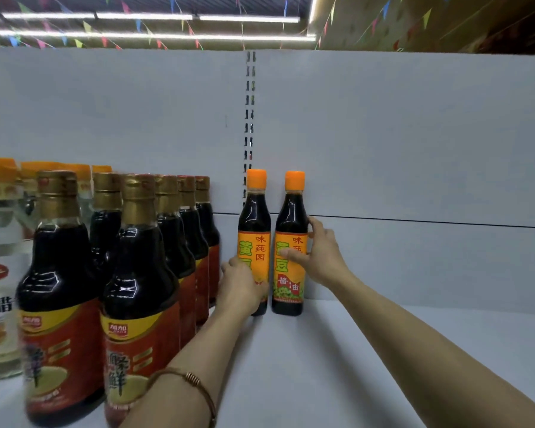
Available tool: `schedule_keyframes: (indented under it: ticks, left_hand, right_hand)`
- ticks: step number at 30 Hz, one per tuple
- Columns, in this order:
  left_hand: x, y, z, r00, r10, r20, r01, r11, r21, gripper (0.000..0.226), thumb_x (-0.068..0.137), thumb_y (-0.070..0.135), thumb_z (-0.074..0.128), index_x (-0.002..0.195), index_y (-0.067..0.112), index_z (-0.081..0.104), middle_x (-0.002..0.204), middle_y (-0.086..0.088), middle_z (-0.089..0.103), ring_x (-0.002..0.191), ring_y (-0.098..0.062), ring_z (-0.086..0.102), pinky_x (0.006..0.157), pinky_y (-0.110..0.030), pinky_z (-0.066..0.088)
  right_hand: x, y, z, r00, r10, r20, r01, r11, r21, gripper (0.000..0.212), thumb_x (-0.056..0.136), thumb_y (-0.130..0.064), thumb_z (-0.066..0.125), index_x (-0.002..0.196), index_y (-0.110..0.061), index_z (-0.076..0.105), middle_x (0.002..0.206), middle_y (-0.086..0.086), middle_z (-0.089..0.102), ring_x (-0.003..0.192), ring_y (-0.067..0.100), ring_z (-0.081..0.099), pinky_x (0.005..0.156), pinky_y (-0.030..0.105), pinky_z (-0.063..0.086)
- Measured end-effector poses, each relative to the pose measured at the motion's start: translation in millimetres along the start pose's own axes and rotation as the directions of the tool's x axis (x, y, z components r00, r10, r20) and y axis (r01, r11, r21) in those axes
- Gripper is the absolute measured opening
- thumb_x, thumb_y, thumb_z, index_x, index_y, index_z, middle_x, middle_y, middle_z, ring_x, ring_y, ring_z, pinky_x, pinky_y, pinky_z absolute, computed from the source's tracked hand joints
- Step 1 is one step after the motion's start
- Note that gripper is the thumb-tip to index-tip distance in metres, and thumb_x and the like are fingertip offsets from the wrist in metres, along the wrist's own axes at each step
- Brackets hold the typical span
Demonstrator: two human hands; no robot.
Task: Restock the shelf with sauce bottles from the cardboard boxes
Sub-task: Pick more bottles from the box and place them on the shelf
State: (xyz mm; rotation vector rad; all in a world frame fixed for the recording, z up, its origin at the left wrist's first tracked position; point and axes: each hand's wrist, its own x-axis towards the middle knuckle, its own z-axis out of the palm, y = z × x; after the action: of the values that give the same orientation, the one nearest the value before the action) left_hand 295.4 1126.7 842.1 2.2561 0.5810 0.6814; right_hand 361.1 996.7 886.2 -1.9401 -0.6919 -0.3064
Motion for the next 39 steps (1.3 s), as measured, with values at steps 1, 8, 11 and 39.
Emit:
schedule_keyframes:
  ticks: [1,8,11,39]
  left_hand:
    - [0,-1,2,1.0,0.007,-0.006,-0.007,1.0,0.0,0.06,0.082,0.026,0.073,0.127,0.003,0.041,0.124,-0.014,0.049,0.11,-0.032,0.056,0.091,-0.043,0.051]
    - [7,-1,9,1.0,0.002,-0.031,-0.001,0.999,0.04,0.059,0.085,0.031,0.071,0.127,0.003,0.04,0.126,-0.014,0.049,0.112,-0.035,0.056,0.09,-0.044,0.05]
    - [7,0,12,0.999,-0.001,-0.035,0.001,1.0,0.017,0.057,0.086,0.03,0.069,0.127,0.003,0.04,0.126,-0.015,0.048,0.112,-0.036,0.056,0.09,-0.045,0.05]
    - [-184,42,-61,0.996,0.049,-0.071,-0.075,0.903,-0.424,0.015,0.087,0.01,0.063,0.09,0.025,0.065,0.099,0.008,0.069,0.087,-0.006,0.061,0.072,-0.021,0.043]
  right_hand:
    - [2,2,0,1.0,0.006,0.004,-0.006,1.0,-0.012,0.076,0.083,-0.023,0.076,0.145,-0.024,0.032,0.133,0.006,0.042,0.116,0.019,0.05,0.089,0.031,0.045]
    - [5,7,-8,0.999,-0.014,0.045,0.016,0.999,-0.039,0.074,0.084,-0.021,0.074,0.146,-0.025,0.034,0.111,-0.005,0.06,0.077,-0.004,0.054,0.057,0.007,0.042]
    - [2,8,-10,0.999,-0.025,0.043,0.026,1.0,-0.014,0.072,0.085,-0.019,0.073,0.146,-0.026,0.035,0.087,-0.025,0.053,0.066,-0.015,0.052,0.054,0.001,0.043]
    - [-146,-66,-82,0.909,-0.254,0.331,0.228,0.967,0.116,0.029,0.09,-0.042,0.063,0.11,-0.022,0.065,0.103,-0.013,0.066,0.096,0.002,0.063,0.074,0.015,0.051]
